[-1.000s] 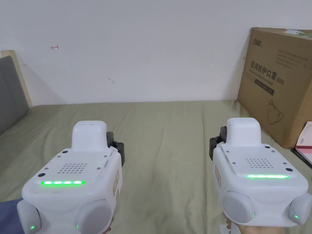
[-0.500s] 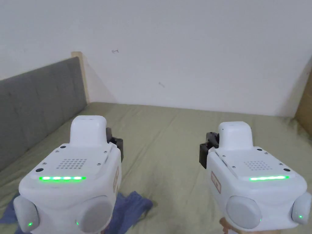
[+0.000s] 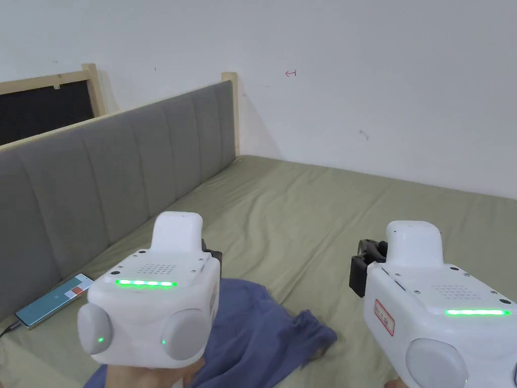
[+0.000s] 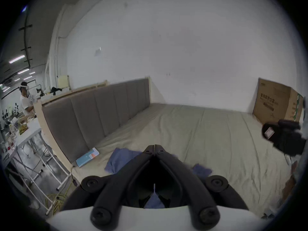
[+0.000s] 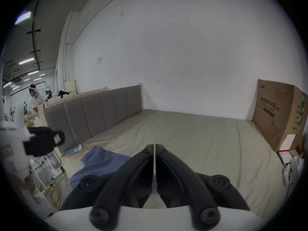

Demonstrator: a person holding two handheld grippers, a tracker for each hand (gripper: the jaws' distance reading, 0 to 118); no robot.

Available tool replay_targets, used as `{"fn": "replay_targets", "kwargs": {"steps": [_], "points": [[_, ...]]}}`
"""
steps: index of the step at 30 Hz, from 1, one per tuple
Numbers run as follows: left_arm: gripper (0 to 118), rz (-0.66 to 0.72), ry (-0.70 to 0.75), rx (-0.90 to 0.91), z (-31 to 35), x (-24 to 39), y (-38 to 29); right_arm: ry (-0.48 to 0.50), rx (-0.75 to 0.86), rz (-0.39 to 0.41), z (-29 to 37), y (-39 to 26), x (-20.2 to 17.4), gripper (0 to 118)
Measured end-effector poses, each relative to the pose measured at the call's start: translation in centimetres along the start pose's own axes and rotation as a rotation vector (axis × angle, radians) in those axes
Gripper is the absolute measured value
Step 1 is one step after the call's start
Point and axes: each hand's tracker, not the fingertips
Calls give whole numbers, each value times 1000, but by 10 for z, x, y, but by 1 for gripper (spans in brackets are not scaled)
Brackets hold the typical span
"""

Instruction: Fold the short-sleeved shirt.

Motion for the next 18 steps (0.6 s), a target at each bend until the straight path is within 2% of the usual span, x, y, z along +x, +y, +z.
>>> {"fn": "replay_targets", "kwargs": {"steps": [2,3,4,5,6,7,8,14,18], "points": [[1,-7,9,-70,-24,6,-17,-3,-18,-11,-4,-6,6,3],[11,-9,4,-95,-35,9,-27,-11,-33,-12,-5,-10,8,3],[28,-2,4,-119,-47,12,-38,-22,-50,-10,-7,-14,11,3],[55,2,-8,-179,-58,14,-48,-29,-62,-9,-10,-18,14,3],[88,13,-20,-231,-68,15,-54,-34,-75,-9,-13,-21,16,3],[104,30,-44,-276,-78,15,-63,-37,-90,-12,-15,-24,18,3],[108,40,-59,-302,-84,16,-70,-40,-101,-18,-18,-27,21,3],[108,23,-52,-417,-128,26,-97,-49,-171,-50,-42,-42,31,3],[108,-17,-115,-552,-162,42,-120,-59,-218,-35,-54,-55,34,3]]}}
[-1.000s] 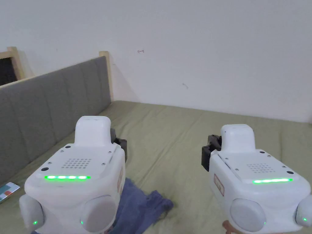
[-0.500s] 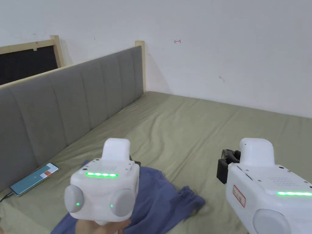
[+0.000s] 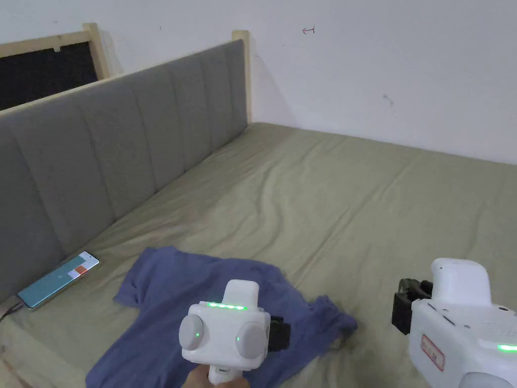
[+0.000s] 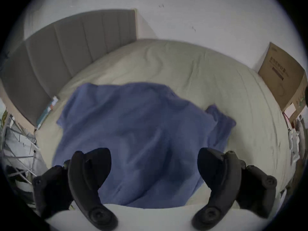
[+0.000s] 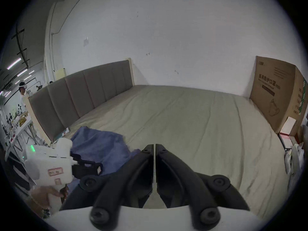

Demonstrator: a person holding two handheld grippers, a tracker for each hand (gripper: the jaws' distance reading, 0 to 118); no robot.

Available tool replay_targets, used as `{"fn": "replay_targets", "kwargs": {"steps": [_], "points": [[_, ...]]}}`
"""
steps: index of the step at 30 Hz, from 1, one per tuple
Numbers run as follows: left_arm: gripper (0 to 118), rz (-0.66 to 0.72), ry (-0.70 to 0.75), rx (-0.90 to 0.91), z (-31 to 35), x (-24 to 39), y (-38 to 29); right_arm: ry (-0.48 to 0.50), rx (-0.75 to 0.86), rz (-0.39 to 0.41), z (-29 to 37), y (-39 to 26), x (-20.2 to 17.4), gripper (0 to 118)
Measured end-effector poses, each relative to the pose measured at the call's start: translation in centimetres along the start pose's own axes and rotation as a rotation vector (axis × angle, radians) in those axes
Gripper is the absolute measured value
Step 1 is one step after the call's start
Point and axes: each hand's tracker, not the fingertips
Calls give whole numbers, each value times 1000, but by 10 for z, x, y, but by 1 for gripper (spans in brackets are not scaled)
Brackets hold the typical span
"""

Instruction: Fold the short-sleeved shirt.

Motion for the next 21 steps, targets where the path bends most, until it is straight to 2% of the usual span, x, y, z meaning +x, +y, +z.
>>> {"fn": "replay_targets", "kwargs": {"steps": [3,5,7,9,11,14,15,16,17,18,21], "points": [[107,-3,-70,-86,-22,13,-5,-8,-33,11,-8,-7,4,3],[108,-31,-46,-162,-37,22,-6,-11,-52,2,-12,-11,10,3],[108,-102,19,-159,-45,29,-7,-17,-73,-22,-16,-14,16,3],[105,-55,10,-179,-40,27,2,-18,-82,-42,-17,-16,22,3],[89,-48,15,-164,-34,22,6,-24,-90,-62,-18,-18,26,3],[37,-24,61,-123,-23,12,10,-28,-103,-90,-18,-20,31,3],[10,-20,106,-127,-22,6,11,-26,-105,-96,-17,-21,32,3],[9,-17,116,-144,-20,-1,12,-24,-107,-103,-17,-22,32,3],[9,48,15,-135,-19,-8,12,-26,-110,-106,-17,-23,32,3],[10,93,-20,-136,-17,-14,12,-26,-113,-108,-16,-23,33,3],[10,107,-48,-117,-7,-21,17,-28,-113,-117,-13,-24,36,3]]}}
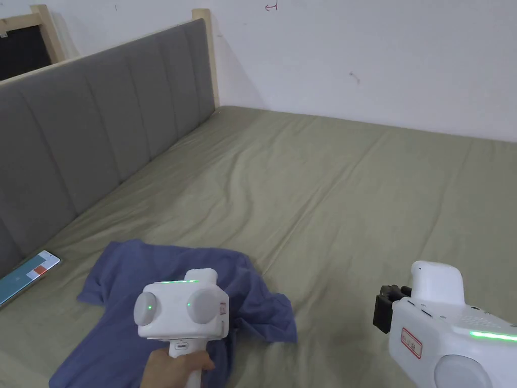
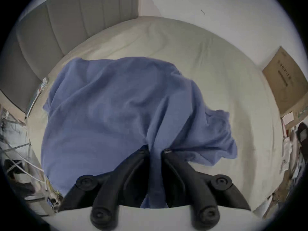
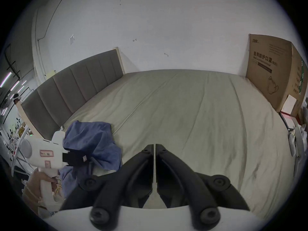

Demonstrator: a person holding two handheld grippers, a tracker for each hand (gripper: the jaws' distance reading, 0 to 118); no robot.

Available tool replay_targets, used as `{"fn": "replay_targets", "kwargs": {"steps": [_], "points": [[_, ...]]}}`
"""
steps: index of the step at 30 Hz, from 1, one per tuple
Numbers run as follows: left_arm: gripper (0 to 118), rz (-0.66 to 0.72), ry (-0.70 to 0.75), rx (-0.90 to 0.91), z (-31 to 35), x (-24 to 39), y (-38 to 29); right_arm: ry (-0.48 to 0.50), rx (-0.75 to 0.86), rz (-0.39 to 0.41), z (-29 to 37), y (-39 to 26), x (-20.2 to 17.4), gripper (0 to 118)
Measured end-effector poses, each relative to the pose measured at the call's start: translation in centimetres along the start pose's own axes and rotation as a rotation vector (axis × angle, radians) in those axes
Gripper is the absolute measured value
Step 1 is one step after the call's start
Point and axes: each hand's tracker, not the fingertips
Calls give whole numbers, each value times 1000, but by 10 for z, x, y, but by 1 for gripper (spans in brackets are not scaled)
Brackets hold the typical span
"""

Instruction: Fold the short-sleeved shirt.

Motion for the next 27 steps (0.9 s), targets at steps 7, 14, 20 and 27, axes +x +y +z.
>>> {"fn": "replay_targets", "kwargs": {"steps": [7,14,20,27], "points": [[10,-22,-121,120,59,21,32,-16,47,-64,21,12,23,3],[10,-211,-276,243,132,136,71,-90,158,-144,70,28,74,3],[10,-354,-625,252,172,284,60,-260,273,-191,138,35,144,3],[10,-523,-796,39,144,426,-34,-477,328,-285,218,12,234,3]]}}
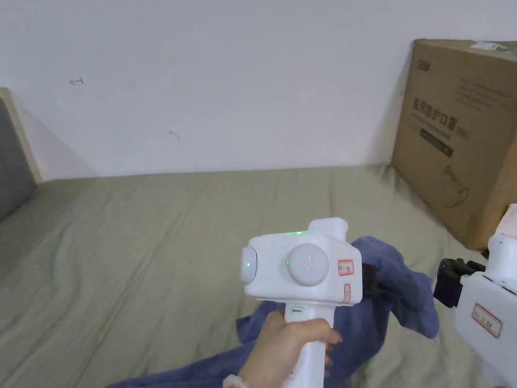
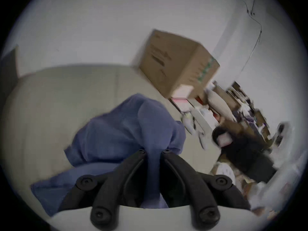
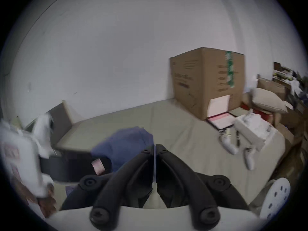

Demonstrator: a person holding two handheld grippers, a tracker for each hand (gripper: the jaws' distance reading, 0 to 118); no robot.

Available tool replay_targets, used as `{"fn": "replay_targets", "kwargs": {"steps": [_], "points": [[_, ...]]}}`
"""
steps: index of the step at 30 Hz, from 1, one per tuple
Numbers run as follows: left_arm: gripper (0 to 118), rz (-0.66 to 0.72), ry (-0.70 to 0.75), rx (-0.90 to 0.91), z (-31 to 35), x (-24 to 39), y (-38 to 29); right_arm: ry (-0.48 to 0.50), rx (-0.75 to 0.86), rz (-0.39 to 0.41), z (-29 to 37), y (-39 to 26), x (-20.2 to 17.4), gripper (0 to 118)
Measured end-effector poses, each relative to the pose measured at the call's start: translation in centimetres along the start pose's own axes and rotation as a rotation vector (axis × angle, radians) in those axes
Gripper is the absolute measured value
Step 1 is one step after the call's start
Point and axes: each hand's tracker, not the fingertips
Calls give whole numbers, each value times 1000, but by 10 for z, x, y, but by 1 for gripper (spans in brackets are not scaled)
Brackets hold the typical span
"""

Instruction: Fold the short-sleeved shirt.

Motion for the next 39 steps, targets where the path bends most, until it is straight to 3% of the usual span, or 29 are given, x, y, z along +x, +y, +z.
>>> {"fn": "replay_targets", "kwargs": {"steps": [4,8,10,12,13,20,21,23,24,29,33,34,35,36,37,39], "points": [[10,-35,-19,-183,-77,13,-56,-102,-49,-14,4,-12,39,3],[13,-81,46,-319,-117,10,-101,-118,-93,-32,1,-28,53,3],[48,-71,64,-350,-118,4,-107,-124,-112,-27,-3,-34,51,3],[100,-64,59,-355,-112,-3,-103,-121,-130,-18,-6,-38,46,3],[108,-58,64,-348,-104,-6,-98,-116,-136,-17,-10,-39,43,3],[104,-25,150,-114,-8,-47,-58,-39,-158,20,-17,-41,-1,3],[85,-19,177,-84,9,-56,-58,-25,-158,29,-19,-42,-9,3],[22,-17,273,-64,31,-79,-66,11,-168,50,-20,-45,-26,3],[1,-9,362,-69,42,-92,-75,24,-174,59,-22,-48,-36,3],[0,171,416,-82,83,-167,-113,101,-220,111,-34,-66,-78,3],[2,282,503,-35,116,-225,-108,148,-263,157,-48,-78,-106,3],[14,326,517,-35,123,-242,-101,159,-267,166,-51,-79,-112,3],[33,355,524,-36,128,-259,-95,169,-270,174,-53,-80,-116,3],[61,389,522,-19,131,-275,-92,176,-273,179,-57,-80,-117,3],[76,437,533,-23,133,-295,-90,183,-277,184,-62,-81,-117,3],[78,557,607,-88,130,-327,-89,185,-285,181,-67,-83,-117,3]]}}
